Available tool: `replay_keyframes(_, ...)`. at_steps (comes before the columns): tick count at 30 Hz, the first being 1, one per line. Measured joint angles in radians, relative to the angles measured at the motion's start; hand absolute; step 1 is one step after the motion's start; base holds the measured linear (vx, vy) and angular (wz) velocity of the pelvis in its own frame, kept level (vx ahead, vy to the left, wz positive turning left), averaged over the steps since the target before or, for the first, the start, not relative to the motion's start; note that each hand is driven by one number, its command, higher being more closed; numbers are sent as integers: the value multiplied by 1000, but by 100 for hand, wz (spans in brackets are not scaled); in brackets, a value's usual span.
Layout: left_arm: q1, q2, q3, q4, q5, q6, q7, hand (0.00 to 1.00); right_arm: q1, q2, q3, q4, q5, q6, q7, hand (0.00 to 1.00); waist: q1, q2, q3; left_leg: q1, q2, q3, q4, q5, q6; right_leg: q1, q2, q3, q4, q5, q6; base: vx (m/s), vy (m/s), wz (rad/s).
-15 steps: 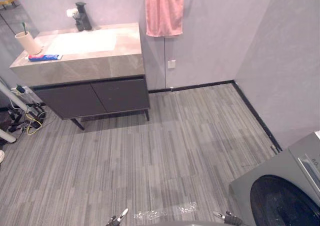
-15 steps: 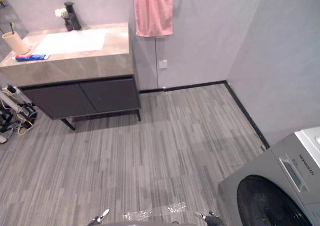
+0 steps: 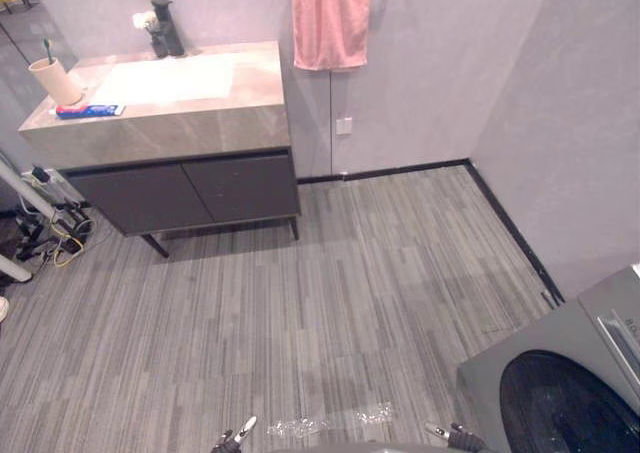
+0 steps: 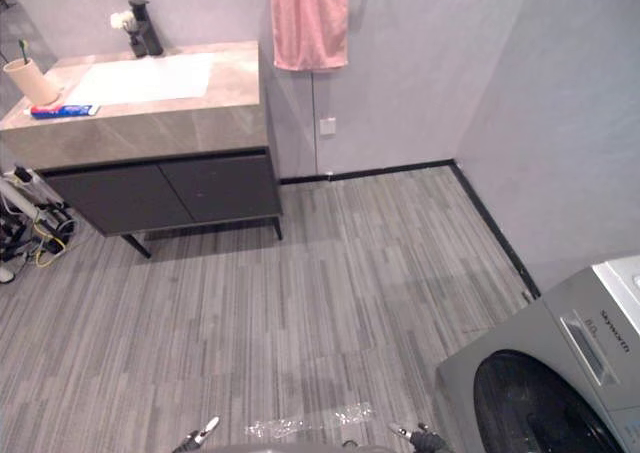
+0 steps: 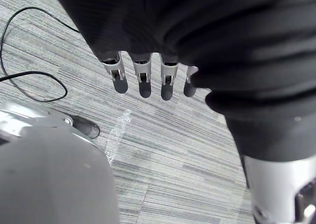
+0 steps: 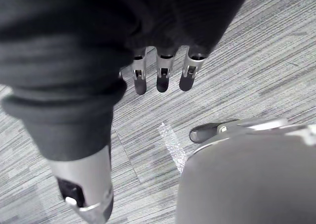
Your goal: Organize washtable
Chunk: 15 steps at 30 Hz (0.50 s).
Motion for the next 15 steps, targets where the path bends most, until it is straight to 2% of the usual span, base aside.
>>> replay_keyframes(15, 0, 0, 1, -1, -5, -4, 0, 0, 0, 0, 1, 0, 0, 0, 0, 0, 0, -1, 1, -1, 0, -4, 0, 2, 2, 0, 0, -11, 0, 0, 0, 0, 0, 0)
